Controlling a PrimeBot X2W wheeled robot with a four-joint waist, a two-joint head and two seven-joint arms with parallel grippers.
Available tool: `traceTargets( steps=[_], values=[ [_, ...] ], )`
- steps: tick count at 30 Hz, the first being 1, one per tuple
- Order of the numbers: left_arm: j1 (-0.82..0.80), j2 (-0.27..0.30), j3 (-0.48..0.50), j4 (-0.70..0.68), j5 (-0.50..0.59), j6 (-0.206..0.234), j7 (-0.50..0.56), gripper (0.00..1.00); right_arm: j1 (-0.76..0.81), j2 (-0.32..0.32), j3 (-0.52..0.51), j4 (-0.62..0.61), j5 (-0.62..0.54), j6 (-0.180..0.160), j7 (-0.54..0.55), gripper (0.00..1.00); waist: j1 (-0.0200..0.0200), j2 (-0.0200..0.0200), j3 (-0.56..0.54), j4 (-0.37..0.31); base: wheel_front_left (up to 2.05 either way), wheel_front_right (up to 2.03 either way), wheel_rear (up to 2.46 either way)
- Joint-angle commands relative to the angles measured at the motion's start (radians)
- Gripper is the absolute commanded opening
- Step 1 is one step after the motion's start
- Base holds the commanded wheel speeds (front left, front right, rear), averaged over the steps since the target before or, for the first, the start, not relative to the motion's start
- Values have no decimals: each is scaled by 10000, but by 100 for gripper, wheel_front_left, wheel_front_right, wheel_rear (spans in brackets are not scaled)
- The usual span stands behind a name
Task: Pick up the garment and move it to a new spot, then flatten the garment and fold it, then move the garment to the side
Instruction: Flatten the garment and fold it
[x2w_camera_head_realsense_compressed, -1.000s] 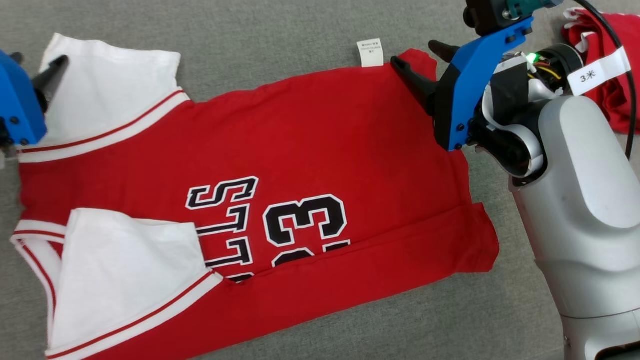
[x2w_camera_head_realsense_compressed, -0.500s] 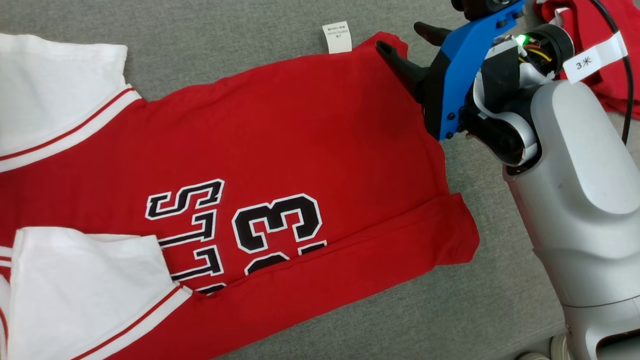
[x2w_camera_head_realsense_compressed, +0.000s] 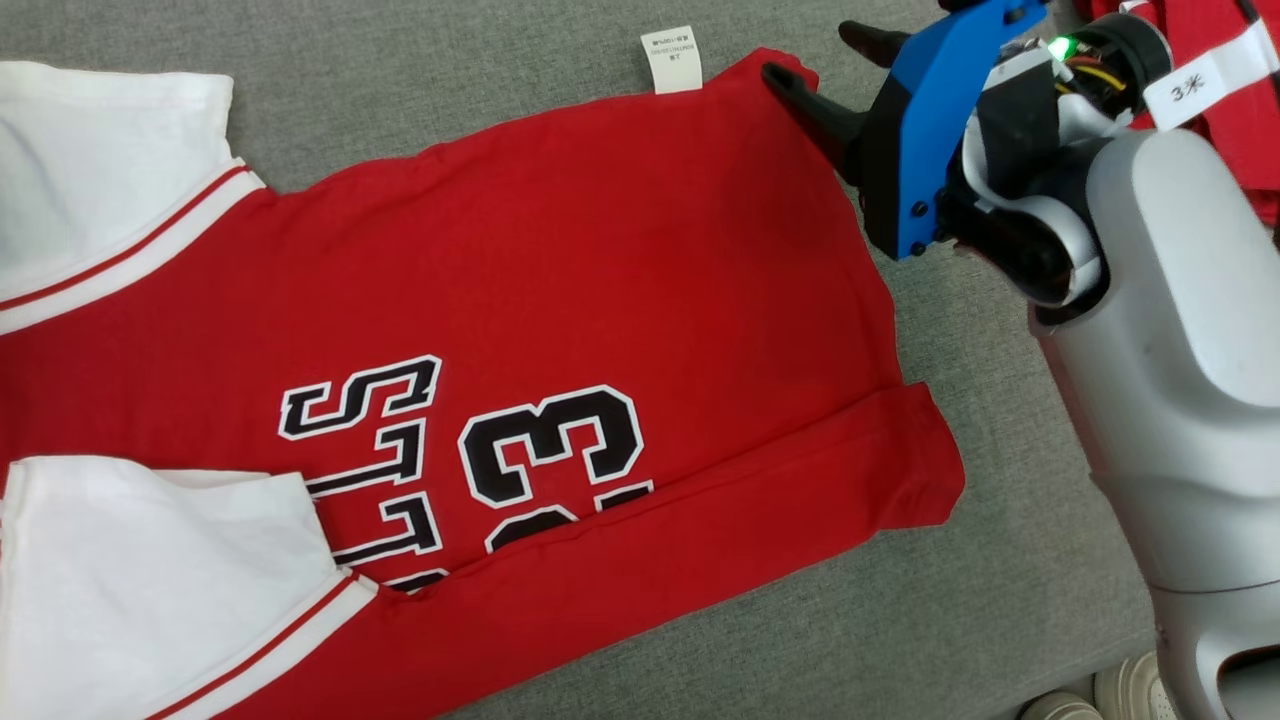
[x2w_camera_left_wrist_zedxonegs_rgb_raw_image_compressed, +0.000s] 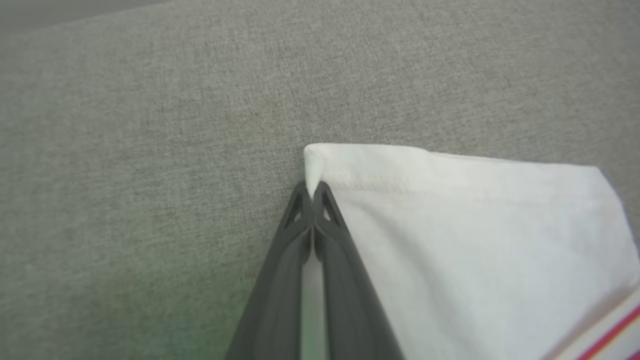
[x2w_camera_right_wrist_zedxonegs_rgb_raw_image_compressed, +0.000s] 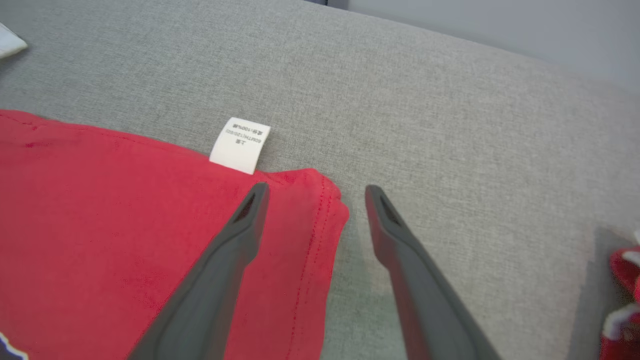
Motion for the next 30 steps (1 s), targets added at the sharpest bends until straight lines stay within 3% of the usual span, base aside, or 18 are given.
traceTargets(
  steps=[1,10,23,24,25,30],
  values=[
    [585,-154,-304,120,-68,-2,307,0,-280,-142,-19,32,44,5,188,100,1,0,12,50,0,0,0],
    [342,-412,-390,-211,-32,-124,161,0,-1319,-1029,821,499,306,6,2397,100,1,0,83,433,0,0,0],
    [-130,-1083,-598,-48,143,-433,-298,0,-1843,-1569,2755,1913,960,6,1638,100,1,0,305,1062,0,0,0],
    [-154,-1106,-599,-25,138,-444,-324,0,-1823,-1581,2929,2025,1041,6,1547,43,1,0,317,1086,0,0,0],
    [-160,-1128,-597,4,127,-469,-366,0,-1812,-1623,3104,2119,1102,6,1464,4,1,0,320,1105,0,0,0],
    [-157,-1294,-352,24,80,-571,-1059,0,-2053,-2026,3405,2371,1365,-4,565,0,1,0,213,1165,0,0,0]
  ],
)
